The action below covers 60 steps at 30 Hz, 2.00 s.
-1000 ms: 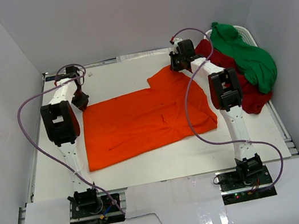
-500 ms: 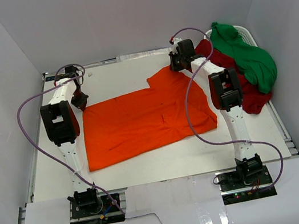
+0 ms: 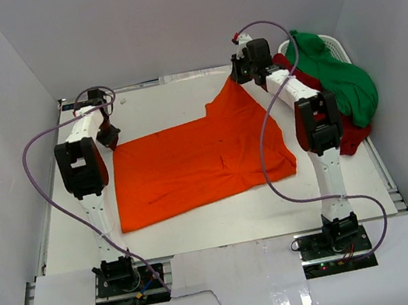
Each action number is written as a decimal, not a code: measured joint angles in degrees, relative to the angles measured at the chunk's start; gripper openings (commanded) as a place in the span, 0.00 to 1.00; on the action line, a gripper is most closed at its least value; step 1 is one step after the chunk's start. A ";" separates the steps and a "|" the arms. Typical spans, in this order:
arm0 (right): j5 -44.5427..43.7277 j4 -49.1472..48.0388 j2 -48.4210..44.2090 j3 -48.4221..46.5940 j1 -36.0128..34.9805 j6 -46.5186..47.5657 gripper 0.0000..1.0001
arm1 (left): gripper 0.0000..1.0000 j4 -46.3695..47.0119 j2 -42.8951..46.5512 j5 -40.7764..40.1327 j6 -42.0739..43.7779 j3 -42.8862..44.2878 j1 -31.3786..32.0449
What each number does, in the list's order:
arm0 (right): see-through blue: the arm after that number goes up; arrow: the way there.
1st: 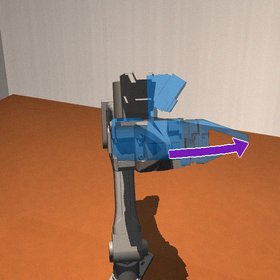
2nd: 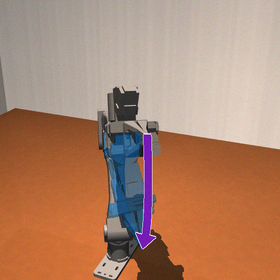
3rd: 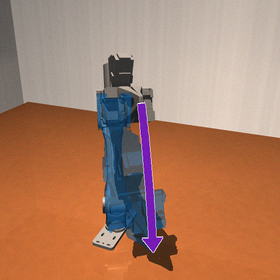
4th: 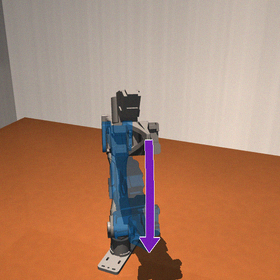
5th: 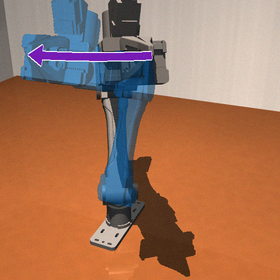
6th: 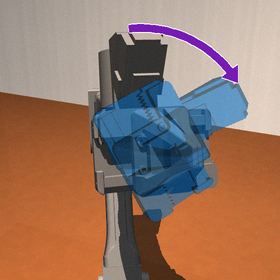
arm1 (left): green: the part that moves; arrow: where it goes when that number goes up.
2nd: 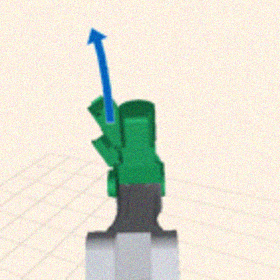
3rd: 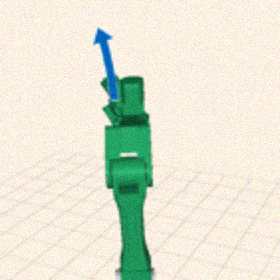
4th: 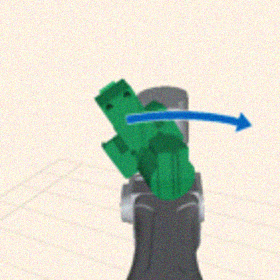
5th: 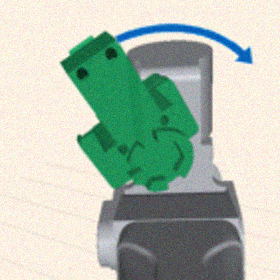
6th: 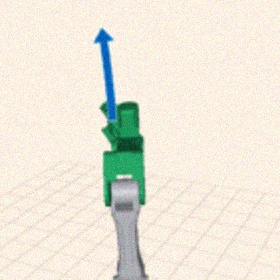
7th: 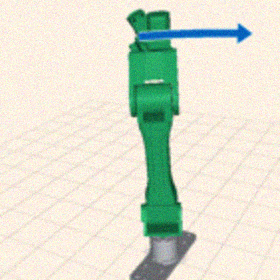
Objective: Fold and stack the t-shirts
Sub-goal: Grap the side of the flattened tshirt furthest away from the robot with both arms, then fold the other side of the tshirt into a rectangle
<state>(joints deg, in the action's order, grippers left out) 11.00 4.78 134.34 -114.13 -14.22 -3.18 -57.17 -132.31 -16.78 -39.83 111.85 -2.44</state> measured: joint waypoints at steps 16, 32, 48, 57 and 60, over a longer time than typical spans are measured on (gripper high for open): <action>1.33 -7.72 -14.05 20.83 0.59 0.13 0.08 | 0.00 2.40 12.63 -0.39 -0.22 -12.33 -0.02; 2.75 -10.25 -28.72 35.15 0.66 -0.09 0.08 | 0.00 5.88 19.58 -0.57 -0.63 -23.23 -0.02; 2.43 -10.73 -39.50 47.04 0.68 -0.11 0.08 | 0.00 8.63 22.29 -0.50 0.02 -27.56 0.00; 2.21 -10.51 -44.54 51.39 0.68 -0.70 0.08 | 0.00 12.92 27.76 -0.11 3.50 -30.40 1.14; 2.16 -10.38 -45.55 52.19 0.68 -0.72 0.08 | 0.00 14.78 29.24 0.31 4.52 -31.15 1.29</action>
<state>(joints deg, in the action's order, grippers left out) 13.17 -5.61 88.79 -61.93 -13.54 -3.90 -42.39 -103.07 -16.47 -35.31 80.71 -1.15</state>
